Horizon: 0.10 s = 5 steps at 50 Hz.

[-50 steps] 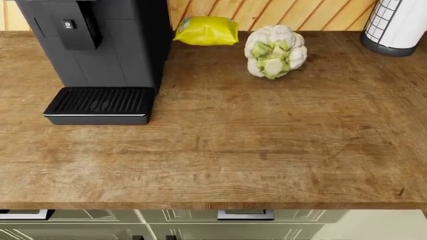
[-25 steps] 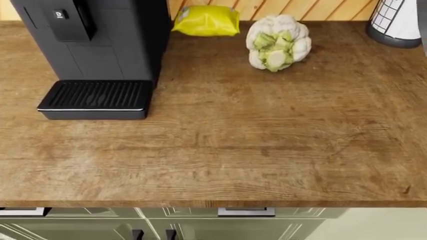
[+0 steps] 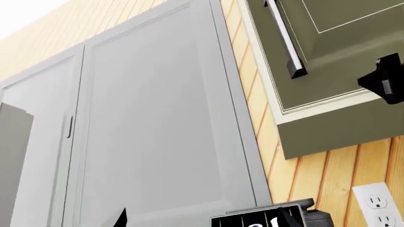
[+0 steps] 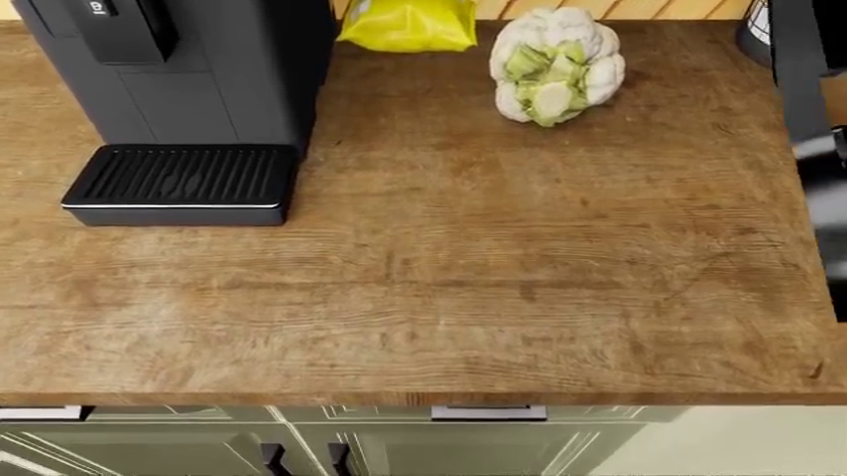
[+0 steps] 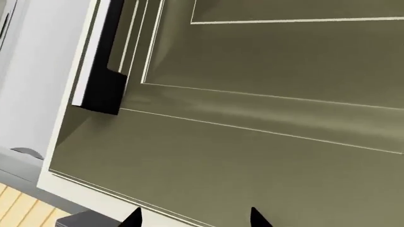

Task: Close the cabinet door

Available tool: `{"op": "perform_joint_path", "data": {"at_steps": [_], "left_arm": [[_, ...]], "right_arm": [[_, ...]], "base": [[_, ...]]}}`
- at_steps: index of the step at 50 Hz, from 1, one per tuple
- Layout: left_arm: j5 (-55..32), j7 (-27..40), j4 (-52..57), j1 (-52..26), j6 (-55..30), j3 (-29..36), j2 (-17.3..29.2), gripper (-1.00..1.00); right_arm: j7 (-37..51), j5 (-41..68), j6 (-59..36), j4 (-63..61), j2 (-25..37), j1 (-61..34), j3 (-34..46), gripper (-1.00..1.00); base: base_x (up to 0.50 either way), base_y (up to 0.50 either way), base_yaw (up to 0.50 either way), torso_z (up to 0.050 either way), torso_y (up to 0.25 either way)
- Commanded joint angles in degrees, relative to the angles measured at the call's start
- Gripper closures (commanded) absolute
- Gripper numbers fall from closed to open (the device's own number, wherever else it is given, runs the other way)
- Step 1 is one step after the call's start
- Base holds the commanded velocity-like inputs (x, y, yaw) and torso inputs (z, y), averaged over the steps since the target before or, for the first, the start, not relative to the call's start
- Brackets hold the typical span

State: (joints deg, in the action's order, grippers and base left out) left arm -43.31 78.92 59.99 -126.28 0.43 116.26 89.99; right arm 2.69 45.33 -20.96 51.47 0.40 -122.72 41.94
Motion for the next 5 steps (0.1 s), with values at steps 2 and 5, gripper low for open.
{"op": "perform_joint_path", "data": {"at_steps": [2,5], "left_arm": [[1.6,1.0,0.0,1.4,1.1,-0.6,0.0,-1.00],[2.6,1.7,0.0,1.7,2.2,-0.8,0.0,-1.00]], "right_arm": [[2.3,-20.9,-3.0,23.5,0.5,4.9,-16.1,-1.00],[1.2,-24.8,-3.0,23.5,0.1,4.5,-19.8,-1.00]], "base": [[0.00,0.00,0.00,0.022,-0.032],[0.00,0.00,0.00,0.000,0.000]]}}
